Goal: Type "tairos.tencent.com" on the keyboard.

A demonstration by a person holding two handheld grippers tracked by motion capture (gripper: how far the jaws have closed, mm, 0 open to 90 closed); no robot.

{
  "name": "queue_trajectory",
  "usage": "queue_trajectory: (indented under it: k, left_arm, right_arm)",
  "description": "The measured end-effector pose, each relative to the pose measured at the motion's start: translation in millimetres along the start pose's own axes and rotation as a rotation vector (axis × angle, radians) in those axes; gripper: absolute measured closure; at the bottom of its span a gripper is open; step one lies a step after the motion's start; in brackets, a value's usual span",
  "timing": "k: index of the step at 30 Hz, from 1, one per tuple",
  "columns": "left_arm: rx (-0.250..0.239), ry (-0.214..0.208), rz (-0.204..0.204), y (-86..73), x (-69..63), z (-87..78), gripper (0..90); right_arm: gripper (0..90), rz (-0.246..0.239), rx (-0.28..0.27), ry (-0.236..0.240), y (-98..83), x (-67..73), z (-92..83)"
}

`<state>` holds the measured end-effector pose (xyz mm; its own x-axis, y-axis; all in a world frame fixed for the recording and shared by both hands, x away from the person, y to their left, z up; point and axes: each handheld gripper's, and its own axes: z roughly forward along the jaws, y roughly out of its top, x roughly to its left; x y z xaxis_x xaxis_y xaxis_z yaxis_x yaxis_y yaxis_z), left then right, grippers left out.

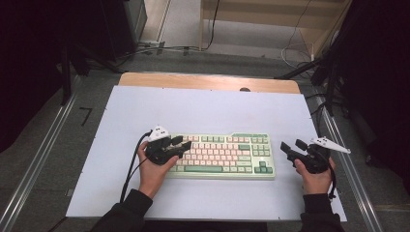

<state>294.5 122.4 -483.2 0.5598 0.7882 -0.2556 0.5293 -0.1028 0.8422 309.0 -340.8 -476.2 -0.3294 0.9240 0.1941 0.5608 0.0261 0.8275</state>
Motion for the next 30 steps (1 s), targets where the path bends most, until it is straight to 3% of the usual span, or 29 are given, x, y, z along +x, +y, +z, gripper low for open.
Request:
queue_trajectory:
  k: [7,15,30]
  left_arm:
    - [0.059,-0.052,0.033,0.6,-5.5,10.7,90.0]
    - [0.074,-0.097,0.037,6.9,-14.5,19.2,90.0]
    - [0.155,-0.077,0.059,5.8,-19.9,34.6,90.0]
  right_arm:
    - [28.8,-0.01,0.008,0.007,0.8,3.5,3.2]
    - [28.9,-0.018,0.012,0.012,1.6,5.1,5.6]
    - [29.0,-0.02,0.013,0.016,1.8,5.1,6.0]
